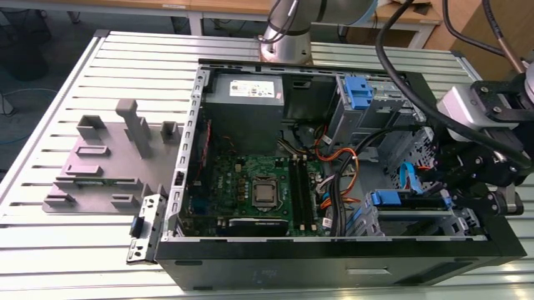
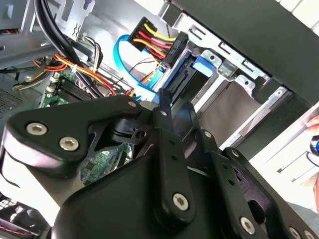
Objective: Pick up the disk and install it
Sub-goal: 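Insert the first disk wire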
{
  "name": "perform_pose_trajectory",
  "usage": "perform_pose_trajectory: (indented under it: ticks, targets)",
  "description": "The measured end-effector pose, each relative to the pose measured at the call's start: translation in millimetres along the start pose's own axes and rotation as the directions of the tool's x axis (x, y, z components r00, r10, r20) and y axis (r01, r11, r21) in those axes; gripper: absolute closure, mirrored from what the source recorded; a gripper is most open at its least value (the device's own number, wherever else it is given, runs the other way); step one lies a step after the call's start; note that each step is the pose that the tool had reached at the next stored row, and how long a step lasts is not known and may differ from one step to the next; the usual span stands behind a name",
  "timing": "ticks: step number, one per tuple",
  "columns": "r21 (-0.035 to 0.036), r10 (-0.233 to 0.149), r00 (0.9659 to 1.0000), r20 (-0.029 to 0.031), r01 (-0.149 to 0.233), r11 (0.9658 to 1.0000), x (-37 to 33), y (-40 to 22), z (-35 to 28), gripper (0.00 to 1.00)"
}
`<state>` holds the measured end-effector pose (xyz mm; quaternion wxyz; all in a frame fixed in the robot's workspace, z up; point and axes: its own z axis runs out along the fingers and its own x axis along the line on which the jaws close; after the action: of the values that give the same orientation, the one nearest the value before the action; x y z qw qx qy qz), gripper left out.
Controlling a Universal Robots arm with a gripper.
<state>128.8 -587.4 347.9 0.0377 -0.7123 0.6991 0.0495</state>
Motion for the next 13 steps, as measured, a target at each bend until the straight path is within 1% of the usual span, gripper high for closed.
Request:
perform_pose_trajectory:
  ticks: [5, 9, 11, 13]
  targets:
    - [0.0, 0.0, 1.0, 0.0, 0.0, 1.0, 0.1, -5.6, -0.1, 0.71]
    - [0.0006, 0.005, 1.0, -0.0004, -0.005, 1.0, -1.9, -5.9, 0.2, 0.71]
    - [0.0007, 0.005, 1.0, -0.0019, -0.005, 1.0, -3.7, -6.0, 0.4, 0.71]
    - [0.0007, 0.007, 1.0, -0.007, -0.007, 1.0, -5.2, -6.0, 0.6, 0.71]
